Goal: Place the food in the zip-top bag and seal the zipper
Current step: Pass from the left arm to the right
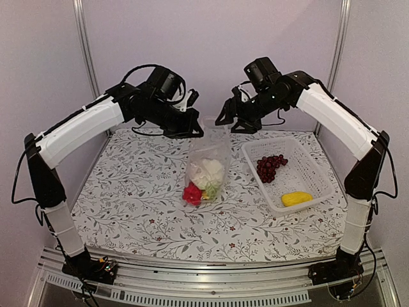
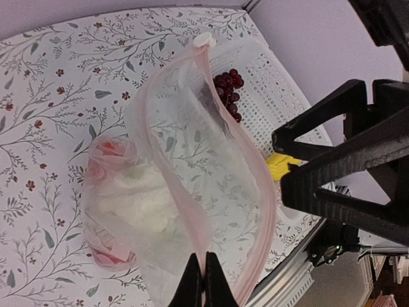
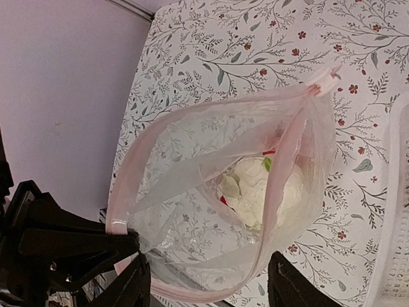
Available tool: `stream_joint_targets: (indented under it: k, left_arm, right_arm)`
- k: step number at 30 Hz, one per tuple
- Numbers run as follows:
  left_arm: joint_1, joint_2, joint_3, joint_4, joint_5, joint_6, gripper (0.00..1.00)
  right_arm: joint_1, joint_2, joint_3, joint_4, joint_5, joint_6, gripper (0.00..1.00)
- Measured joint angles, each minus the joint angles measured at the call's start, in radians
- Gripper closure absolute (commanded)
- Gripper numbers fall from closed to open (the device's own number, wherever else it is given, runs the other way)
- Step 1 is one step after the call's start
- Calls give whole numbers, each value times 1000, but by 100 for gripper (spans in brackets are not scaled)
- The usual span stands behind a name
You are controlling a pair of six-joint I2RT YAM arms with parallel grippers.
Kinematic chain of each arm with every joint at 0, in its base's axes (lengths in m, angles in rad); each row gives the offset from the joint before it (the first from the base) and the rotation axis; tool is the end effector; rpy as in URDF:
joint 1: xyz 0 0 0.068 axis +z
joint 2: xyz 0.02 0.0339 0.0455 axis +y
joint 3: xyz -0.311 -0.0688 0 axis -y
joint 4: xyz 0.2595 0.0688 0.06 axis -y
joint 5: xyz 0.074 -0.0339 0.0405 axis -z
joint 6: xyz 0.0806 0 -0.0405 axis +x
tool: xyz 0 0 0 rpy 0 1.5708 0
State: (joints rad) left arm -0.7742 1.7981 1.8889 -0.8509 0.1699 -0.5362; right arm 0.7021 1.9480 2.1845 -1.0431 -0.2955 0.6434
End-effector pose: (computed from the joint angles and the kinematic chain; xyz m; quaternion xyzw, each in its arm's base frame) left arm 0.3153 -0.3274 0.3941 0.1419 0.9052 -0.3012 0.2640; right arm 0.3493 0.3262 0.4127 -0.0818 0.9158 0.3367 0.2033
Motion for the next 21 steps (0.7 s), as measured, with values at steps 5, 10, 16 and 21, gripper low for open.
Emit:
stream_joint_targets:
  k: [5, 10, 16, 21]
  left_arm:
    - [0, -1, 61, 0, 2, -6, 100]
    - [-6, -2, 74, -15, 2, -7, 98]
    - [-14, 1, 100, -105, -30, -22, 59]
    - [-14, 20, 145, -165, -79, -27, 53]
  right_arm:
    - [0, 42, 19, -35, 3, -8, 48]
    - [0, 87, 19, -78, 18, -9, 87]
    - [8, 87, 19, -76, 35, -11, 100]
    - [35, 77, 17, -60, 40, -14, 100]
